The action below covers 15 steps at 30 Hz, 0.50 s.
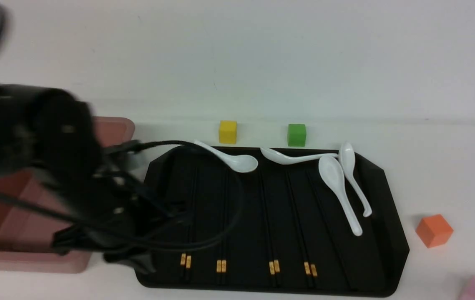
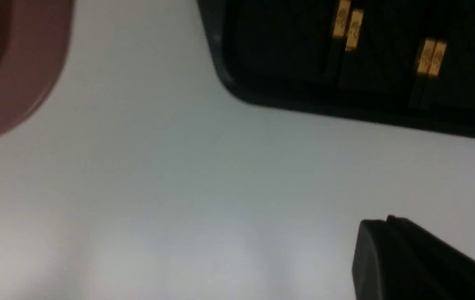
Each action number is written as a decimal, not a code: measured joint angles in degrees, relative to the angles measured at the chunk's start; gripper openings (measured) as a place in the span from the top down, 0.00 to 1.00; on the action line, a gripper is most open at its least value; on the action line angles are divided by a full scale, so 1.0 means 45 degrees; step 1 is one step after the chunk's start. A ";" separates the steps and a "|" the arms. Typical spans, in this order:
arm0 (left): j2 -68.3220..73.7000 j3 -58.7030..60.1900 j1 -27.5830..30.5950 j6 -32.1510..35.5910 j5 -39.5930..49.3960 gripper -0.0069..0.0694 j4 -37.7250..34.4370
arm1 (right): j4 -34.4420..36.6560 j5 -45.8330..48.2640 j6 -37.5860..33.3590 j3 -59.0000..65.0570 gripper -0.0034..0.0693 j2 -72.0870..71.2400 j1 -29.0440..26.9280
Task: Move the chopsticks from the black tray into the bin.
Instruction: Use the left arm to grab a pair of chopsticks
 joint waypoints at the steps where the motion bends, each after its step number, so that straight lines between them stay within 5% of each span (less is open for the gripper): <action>1: 0.0374 -0.0300 -0.0195 -0.0040 0.0000 0.85 0.0194 | 0.0000 0.0000 0.0000 0.0000 0.62 0.0000 0.0000; 10: 0.3731 -0.2954 -0.0611 -0.0067 -0.0248 0.49 0.2230 | 0.0000 0.0000 0.0000 0.0000 0.62 0.0000 0.0000; 15: 0.4824 -0.3476 -0.0611 -0.0067 -0.0495 0.42 0.2970 | 0.0000 0.0000 0.0000 0.0000 0.62 0.0000 0.0000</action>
